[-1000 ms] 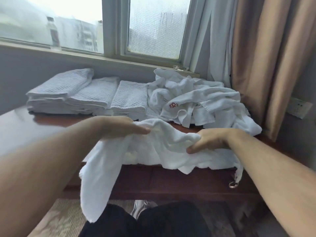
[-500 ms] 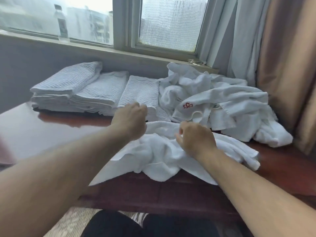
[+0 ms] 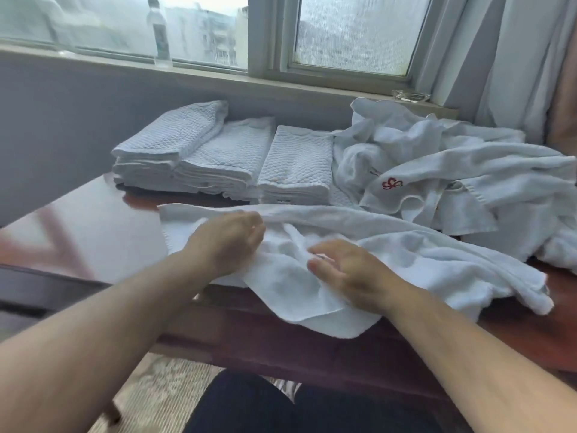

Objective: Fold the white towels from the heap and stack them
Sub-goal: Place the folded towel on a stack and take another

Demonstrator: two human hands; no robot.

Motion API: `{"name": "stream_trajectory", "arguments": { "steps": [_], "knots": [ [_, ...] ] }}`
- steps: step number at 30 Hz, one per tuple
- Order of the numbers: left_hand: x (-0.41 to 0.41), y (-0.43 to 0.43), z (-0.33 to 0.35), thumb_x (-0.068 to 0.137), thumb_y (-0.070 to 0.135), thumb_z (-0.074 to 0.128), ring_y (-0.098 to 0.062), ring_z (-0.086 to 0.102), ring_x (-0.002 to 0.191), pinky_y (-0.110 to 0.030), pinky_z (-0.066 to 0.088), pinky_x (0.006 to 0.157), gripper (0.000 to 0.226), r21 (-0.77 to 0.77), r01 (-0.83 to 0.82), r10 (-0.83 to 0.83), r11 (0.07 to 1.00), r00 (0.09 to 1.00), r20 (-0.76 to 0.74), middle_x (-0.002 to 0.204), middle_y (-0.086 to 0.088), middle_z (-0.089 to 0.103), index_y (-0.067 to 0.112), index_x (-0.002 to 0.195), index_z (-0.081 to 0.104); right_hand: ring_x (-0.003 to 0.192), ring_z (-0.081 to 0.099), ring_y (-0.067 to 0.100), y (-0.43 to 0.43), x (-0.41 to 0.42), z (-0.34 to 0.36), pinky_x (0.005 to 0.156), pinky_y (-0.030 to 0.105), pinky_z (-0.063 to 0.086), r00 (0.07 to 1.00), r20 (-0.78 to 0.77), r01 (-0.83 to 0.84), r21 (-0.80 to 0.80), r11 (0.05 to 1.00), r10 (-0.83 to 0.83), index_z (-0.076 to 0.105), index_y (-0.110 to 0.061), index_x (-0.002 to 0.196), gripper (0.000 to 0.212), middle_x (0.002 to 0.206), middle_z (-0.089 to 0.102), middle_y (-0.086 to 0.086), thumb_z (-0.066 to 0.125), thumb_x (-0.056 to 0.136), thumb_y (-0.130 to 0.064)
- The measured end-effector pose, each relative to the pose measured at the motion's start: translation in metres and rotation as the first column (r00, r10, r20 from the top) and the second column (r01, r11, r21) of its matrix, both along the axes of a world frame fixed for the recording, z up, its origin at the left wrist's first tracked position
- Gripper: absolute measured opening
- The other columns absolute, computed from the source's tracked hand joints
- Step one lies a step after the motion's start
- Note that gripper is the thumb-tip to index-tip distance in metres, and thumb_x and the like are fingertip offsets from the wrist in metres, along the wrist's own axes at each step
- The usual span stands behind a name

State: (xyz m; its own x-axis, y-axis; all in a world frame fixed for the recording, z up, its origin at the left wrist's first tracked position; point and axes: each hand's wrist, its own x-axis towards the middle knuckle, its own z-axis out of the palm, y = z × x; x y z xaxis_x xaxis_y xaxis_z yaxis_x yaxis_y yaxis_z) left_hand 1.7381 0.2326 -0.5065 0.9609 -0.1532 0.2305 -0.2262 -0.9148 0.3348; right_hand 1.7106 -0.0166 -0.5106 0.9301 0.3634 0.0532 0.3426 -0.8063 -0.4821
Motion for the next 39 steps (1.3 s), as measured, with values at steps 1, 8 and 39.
{"name": "stream_trajectory", "arguments": {
  "steps": [1, 8, 39],
  "knots": [
    [-0.003, 0.003, 0.000, 0.097, 0.040, 0.047, -0.021, 0.054, 0.118, -0.036, 0.043, 0.096, 0.022, 0.007, 0.003, -0.003, 1.000, 0.995, -0.103, 0.117, 0.005, 0.062, 0.032, 0.104, 0.067, 0.115, 0.051, 0.006, 0.003, -0.001, -0.006, 0.098, 0.042, 0.042, 0.997, -0.014, -0.073, -0.077, 0.994, 0.072, 0.059, -0.039, 0.125, 0.048, 0.119, 0.062, -0.014, 0.038, 0.093, -0.069],
    [-0.007, 0.039, 0.025, 0.094, 0.040, 0.055, -0.011, 0.059, 0.080, -0.025, 0.044, 0.066, 0.023, 0.127, 0.046, 0.007, 0.991, 0.921, -0.390, 0.085, 0.011, 0.067, 0.028, 0.080, 0.070, 0.147, 0.030, 0.015, 0.004, 0.033, -0.014, 0.120, 0.045, 0.025, 0.999, -0.001, 0.049, -0.297, 0.954, -0.051, 0.042, -0.042, 0.145, 0.061, 0.151, 0.042, -0.011, 0.038, 0.092, -0.071],
    [-0.040, 0.082, -0.022, 0.102, 0.043, 0.045, -0.003, 0.059, 0.097, -0.028, 0.044, 0.087, 0.030, -0.094, 0.165, -0.165, 0.982, 0.986, 0.011, 0.110, 0.018, 0.070, 0.038, 0.124, 0.065, 0.121, 0.054, 0.018, 0.061, 0.053, -0.031, 0.106, 0.044, 0.039, 0.984, 0.165, 0.075, -0.082, 0.994, -0.061, 0.068, -0.027, 0.117, 0.033, 0.122, 0.066, -0.008, 0.038, 0.104, -0.034]
  ]
}}
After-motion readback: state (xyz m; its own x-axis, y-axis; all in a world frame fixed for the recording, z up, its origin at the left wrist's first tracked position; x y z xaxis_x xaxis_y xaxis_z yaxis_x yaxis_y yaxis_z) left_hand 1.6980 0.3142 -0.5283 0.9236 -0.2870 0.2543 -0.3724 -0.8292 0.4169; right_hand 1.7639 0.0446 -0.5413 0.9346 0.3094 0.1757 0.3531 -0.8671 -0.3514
